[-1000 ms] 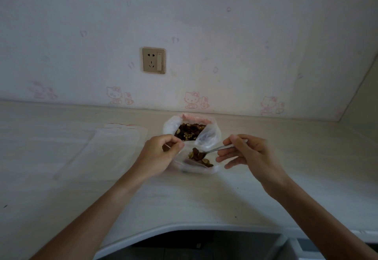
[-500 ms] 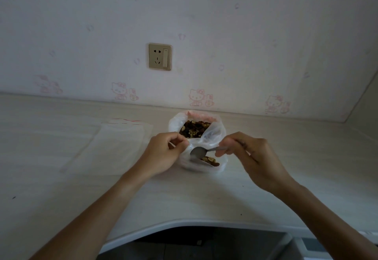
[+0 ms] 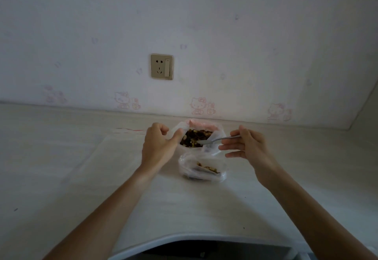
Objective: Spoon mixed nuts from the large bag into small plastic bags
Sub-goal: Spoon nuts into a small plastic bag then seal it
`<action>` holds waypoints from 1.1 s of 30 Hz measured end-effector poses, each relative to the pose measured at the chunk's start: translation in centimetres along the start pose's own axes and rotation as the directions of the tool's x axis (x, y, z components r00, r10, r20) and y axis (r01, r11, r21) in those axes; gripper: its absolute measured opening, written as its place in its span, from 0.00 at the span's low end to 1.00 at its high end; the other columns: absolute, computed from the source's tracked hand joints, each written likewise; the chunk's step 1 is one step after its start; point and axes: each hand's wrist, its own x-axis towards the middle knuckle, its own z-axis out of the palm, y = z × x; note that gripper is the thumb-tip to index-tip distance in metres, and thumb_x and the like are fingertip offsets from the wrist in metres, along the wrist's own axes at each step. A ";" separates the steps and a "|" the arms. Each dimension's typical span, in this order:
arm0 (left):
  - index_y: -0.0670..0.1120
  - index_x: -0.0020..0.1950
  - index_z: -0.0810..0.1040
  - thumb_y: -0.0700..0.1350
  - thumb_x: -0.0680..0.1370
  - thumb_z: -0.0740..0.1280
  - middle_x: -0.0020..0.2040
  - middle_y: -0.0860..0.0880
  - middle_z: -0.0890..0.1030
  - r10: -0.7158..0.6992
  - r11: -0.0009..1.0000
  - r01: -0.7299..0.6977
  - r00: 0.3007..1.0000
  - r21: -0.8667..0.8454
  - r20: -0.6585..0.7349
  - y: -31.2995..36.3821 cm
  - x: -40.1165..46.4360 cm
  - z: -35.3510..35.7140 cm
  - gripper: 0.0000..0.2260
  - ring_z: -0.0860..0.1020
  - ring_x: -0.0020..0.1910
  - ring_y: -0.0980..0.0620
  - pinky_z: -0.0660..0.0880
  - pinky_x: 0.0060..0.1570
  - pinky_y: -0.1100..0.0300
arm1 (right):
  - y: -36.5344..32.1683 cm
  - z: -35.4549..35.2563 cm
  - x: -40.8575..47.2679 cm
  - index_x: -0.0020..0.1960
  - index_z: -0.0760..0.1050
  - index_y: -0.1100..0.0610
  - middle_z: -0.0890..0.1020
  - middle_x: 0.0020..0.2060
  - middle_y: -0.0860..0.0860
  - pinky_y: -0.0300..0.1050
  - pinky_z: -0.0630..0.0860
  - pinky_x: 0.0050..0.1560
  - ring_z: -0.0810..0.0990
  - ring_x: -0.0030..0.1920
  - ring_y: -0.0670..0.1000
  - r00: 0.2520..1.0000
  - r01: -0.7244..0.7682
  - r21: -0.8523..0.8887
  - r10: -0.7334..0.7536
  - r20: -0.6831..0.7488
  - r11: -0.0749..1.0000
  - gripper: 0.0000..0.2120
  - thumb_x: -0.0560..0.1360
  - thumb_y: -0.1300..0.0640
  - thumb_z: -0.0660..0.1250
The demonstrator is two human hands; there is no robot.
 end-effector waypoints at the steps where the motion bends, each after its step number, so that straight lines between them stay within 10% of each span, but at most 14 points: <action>1: 0.50 0.56 0.71 0.64 0.74 0.72 0.57 0.53 0.75 -0.029 0.999 0.027 0.999 0.040 0.035 0.0 0.3 0.4 0.22 0.76 0.51 0.51 0.75 0.53 0.53 | 0.0 0.3 0.2 0.52 0.79 0.63 0.88 0.42 0.60 0.51 0.85 0.40 0.88 0.46 0.60 1.000 -0.007 -0.012 0.007 0.003 1.000 0.20 0.87 0.49 0.56; 15: 0.48 0.62 0.77 0.37 0.71 0.75 0.59 0.53 0.80 -0.040 0.980 0.081 0.976 -0.183 0.215 -1.1 0.2 1.2 0.22 0.81 0.52 0.51 0.78 0.53 0.55 | 0.3 4.3 1.2 0.48 0.79 0.67 0.87 0.39 0.63 0.44 0.83 0.32 0.88 0.37 0.59 0.987 -0.149 -0.049 0.146 -0.070 0.988 0.17 0.86 0.57 0.60; 33: 0.53 0.60 0.78 0.37 0.71 0.74 0.55 0.57 0.81 -0.023 0.962 0.084 0.973 -0.258 0.231 -1.0 -0.1 1.4 0.21 0.82 0.47 0.56 0.75 0.43 0.61 | 2.1 5.7 2.9 0.48 0.81 0.67 0.87 0.36 0.59 0.46 0.85 0.39 0.88 0.38 0.57 0.981 -0.109 -0.090 0.092 -0.173 0.990 0.16 0.85 0.58 0.61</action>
